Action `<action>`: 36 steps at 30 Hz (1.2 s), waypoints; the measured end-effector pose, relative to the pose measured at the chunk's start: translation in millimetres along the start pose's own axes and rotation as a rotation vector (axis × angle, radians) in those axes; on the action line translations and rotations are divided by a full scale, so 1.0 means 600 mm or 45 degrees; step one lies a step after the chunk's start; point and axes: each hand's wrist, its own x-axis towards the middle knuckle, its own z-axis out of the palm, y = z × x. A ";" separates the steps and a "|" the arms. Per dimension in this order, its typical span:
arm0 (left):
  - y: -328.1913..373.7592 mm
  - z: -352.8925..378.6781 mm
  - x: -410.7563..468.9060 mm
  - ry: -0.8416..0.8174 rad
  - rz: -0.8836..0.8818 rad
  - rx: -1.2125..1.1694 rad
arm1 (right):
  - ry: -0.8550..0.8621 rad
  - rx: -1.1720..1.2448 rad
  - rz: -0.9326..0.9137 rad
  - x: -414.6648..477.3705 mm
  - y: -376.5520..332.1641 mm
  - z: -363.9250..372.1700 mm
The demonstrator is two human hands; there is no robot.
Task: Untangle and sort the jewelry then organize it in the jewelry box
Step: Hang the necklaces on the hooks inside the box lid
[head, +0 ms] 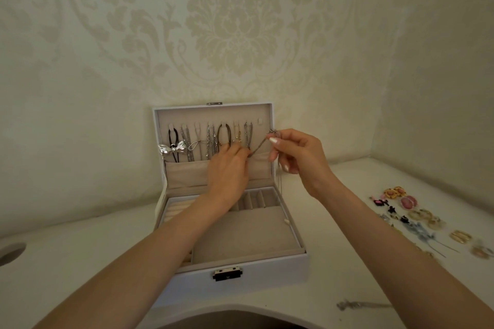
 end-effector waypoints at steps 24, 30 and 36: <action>-0.008 -0.009 -0.010 -0.254 -0.010 -0.154 | -0.050 -0.150 0.068 0.100 -0.001 0.052; -0.011 -0.018 -0.013 -0.239 -0.111 -0.463 | 0.026 -0.290 0.119 0.095 0.026 0.047; -0.011 -0.014 -0.011 -0.218 -0.094 -0.455 | -0.014 -0.600 0.058 0.091 0.030 0.046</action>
